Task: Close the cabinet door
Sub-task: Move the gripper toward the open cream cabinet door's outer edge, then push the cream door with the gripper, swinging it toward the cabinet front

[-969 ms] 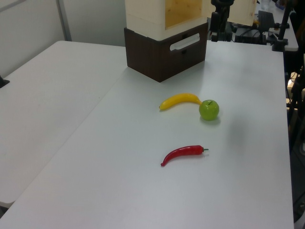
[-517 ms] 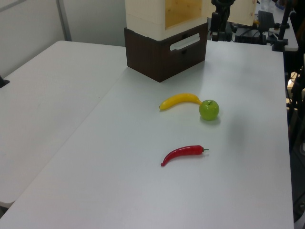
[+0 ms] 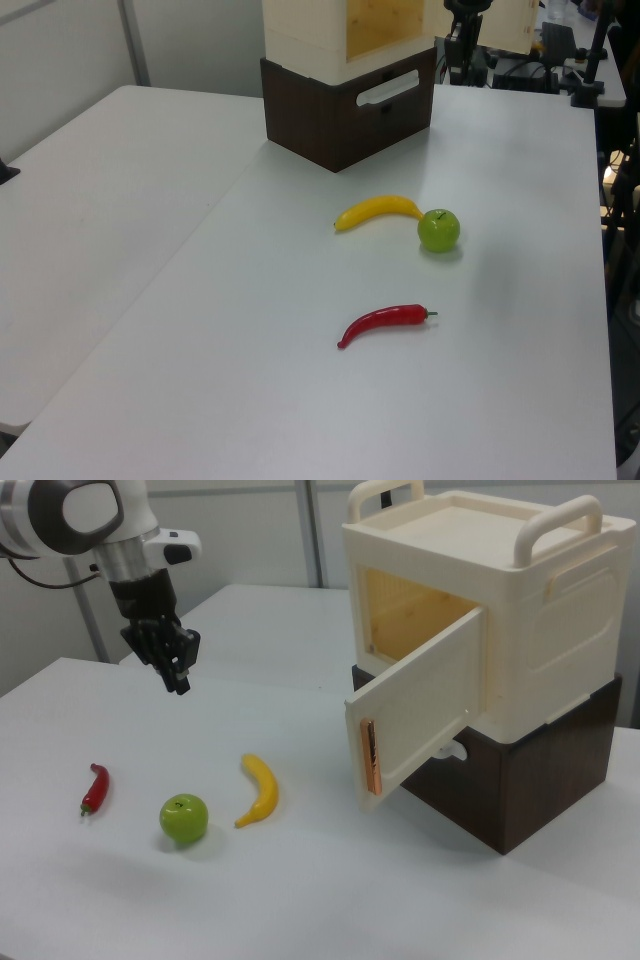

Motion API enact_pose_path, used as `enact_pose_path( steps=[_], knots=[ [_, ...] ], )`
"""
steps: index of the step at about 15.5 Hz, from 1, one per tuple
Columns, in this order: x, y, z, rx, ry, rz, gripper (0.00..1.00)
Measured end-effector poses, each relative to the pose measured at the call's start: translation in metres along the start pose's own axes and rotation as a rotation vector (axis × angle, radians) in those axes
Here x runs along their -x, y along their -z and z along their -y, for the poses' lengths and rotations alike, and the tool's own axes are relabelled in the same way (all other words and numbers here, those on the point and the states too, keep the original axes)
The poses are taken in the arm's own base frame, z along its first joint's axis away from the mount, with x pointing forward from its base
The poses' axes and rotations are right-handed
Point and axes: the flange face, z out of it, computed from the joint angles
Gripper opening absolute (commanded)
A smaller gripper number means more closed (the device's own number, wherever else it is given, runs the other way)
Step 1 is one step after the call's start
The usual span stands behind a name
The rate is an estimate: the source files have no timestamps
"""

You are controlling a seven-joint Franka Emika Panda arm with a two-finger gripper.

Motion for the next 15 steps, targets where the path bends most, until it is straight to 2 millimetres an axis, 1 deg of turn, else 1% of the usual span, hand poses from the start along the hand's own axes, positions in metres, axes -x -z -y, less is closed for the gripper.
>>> enact_pose_path(
  steps=[4, 5, 7, 9, 11, 15],
  knots=[
    [-0.001, 0.003, -0.023, 0.001, -0.041, -0.006, 0.00],
    [-0.002, 0.006, -0.031, 0.001, -0.055, -0.013, 0.00],
    [-0.003, 0.019, -0.051, 0.002, -0.093, -0.042, 0.00],
    [-0.002, 0.039, -0.079, 0.004, -0.143, -0.082, 0.00],
    [0.001, 0.053, -0.112, 0.009, -0.203, -0.111, 0.00],
    [0.014, 0.078, -0.190, 0.031, -0.341, -0.195, 0.00]
  ],
)
